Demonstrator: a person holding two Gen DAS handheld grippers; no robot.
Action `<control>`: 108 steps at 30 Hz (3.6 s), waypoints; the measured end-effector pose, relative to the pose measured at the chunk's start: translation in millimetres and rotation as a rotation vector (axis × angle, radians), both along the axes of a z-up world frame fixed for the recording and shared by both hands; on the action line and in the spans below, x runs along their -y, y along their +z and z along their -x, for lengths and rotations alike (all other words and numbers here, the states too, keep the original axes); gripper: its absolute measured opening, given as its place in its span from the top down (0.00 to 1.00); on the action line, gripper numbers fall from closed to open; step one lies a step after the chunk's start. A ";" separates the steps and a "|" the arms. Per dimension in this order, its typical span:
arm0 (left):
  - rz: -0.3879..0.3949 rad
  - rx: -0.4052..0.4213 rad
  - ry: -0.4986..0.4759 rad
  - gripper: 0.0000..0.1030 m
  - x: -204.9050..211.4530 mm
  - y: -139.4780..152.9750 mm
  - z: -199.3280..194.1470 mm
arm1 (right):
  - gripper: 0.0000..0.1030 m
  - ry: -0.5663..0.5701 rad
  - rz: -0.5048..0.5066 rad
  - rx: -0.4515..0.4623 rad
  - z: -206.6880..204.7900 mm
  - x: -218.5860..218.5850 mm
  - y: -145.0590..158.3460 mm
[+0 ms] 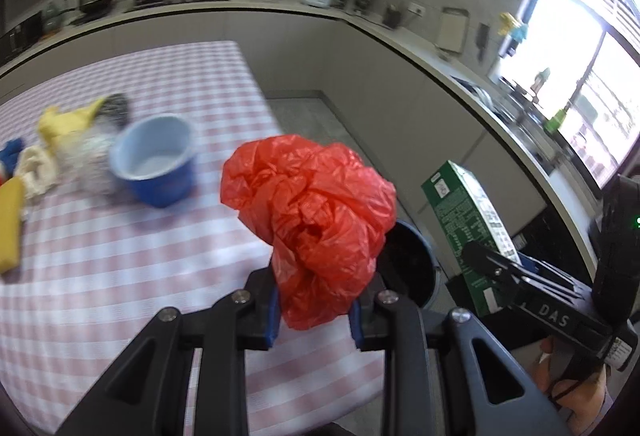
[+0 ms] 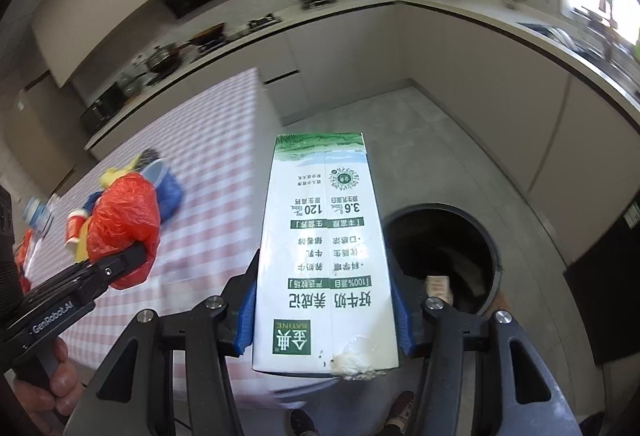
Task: Collect trash
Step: 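Carry the red bag and green milk carton over the black bin, then open both grippers to drop the bag and carton into the bin, then move both tools back over the table, then grasp the yellow sponge with the left gripper and lift it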
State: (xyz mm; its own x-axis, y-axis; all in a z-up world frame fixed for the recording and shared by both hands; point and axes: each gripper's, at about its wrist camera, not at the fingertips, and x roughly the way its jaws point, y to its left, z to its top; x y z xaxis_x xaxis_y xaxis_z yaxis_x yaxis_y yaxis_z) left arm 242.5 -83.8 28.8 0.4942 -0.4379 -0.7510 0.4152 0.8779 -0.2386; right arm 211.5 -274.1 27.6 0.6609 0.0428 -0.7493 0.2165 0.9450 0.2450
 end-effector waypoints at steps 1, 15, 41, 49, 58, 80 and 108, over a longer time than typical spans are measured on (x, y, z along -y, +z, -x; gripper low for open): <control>-0.004 -0.005 -0.020 0.73 15.3 -1.7 0.4 | 0.46 -0.021 0.001 -0.008 2.6 13.0 -2.8; -0.069 -0.179 -0.065 0.73 151.4 -77.1 -10.4 | 0.46 -0.057 -0.040 -0.146 -4.4 122.3 -69.8; -0.182 -0.267 0.089 0.34 201.9 -141.8 -42.2 | 0.30 0.050 -0.072 -0.258 -62.1 190.1 -150.4; -0.131 -0.207 0.092 0.34 188.6 -74.1 -25.8 | 0.30 0.029 -0.092 -0.230 -51.5 190.5 -97.6; -0.063 -0.162 0.129 0.34 146.2 -17.3 -5.1 | 0.30 0.066 -0.084 -0.178 -44.8 157.7 -46.1; -0.063 -0.056 0.386 0.34 -45.1 7.7 10.7 | 0.25 0.344 -0.080 -0.068 -66.6 -28.6 7.7; -0.117 -0.105 0.570 0.34 -266.1 -37.6 -61.3 | 0.17 0.326 0.028 -0.059 -137.6 -214.6 -3.4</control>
